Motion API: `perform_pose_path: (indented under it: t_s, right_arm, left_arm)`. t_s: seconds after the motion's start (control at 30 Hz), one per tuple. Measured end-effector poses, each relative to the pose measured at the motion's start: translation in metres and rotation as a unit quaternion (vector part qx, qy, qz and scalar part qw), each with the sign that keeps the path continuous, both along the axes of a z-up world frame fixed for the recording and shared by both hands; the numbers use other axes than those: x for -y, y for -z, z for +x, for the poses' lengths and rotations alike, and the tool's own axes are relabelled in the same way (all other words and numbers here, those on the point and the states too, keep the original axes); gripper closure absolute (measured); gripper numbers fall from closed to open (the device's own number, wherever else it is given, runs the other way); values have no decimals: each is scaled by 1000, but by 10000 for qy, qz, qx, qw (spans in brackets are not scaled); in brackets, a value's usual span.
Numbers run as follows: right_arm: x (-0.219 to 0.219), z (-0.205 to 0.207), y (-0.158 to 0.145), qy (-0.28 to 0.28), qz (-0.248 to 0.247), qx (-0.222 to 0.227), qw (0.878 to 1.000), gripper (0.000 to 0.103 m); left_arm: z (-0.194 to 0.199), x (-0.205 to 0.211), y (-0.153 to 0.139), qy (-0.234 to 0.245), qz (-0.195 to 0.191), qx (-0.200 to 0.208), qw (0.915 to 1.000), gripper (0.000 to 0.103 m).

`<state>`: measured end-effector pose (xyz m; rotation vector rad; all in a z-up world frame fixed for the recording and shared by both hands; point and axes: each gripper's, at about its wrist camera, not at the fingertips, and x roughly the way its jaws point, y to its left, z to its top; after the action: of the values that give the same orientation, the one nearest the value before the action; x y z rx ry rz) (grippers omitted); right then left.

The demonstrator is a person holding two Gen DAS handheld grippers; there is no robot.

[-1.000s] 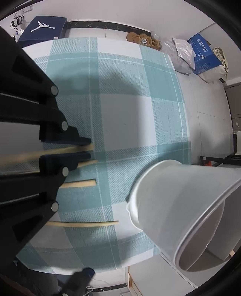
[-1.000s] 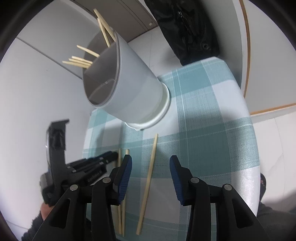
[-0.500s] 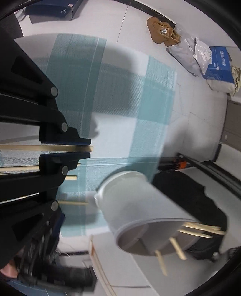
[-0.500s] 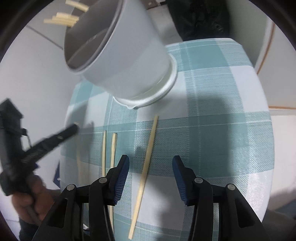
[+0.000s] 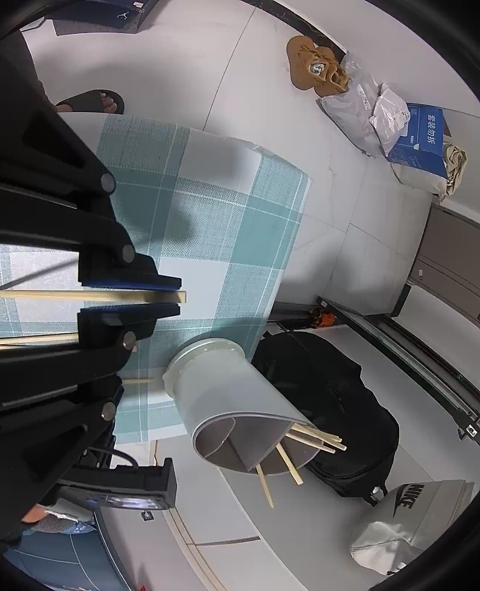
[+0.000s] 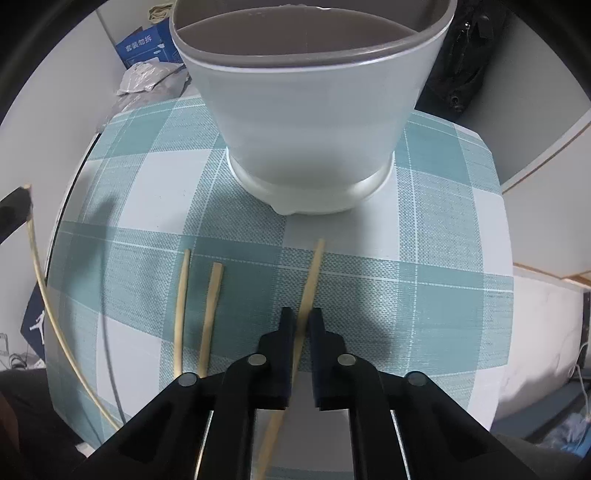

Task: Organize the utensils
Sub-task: 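Grasp a chopstick with the left tool while the right tool holds its chopstick, then lift both held chopsticks and carry them over the white holder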

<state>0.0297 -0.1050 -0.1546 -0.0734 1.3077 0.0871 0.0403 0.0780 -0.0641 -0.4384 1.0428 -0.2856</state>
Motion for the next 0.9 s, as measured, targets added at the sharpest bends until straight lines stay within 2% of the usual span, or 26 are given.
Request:
perform_pose_path:
  t_s: [0.2, 0.27, 0.33, 0.47, 0.63, 0.9]
  right_arm:
    - [8, -7, -7, 97, 657, 227, 9975, 98]
    - [13, -15, -17, 53, 1011, 459, 9938, 98]
    - [16, -22, -26, -31, 1076, 683, 9918, 98]
    - [29, -48, -49, -197, 1494, 1168, 9817, 98]
    - [50, -73, -64, -165, 2078, 1598, 9649, 98]
    - [45, -80, -82, -272, 2323, 1929, 9529, 98]
  left_arm:
    - [-5, 1, -6, 137, 32, 99, 9999, 101]
    - [-8, 3, -7, 189, 102, 168, 9996, 101]
    - [-12, 4, -10, 237, 83, 210, 9995, 101]
    - [-23, 10, -18, 403, 55, 437, 9982, 101]
    - [-35, 34, -30, 745, 309, 709, 9942, 101]
    - [-48, 67, -45, 1123, 727, 859, 9873, 101]
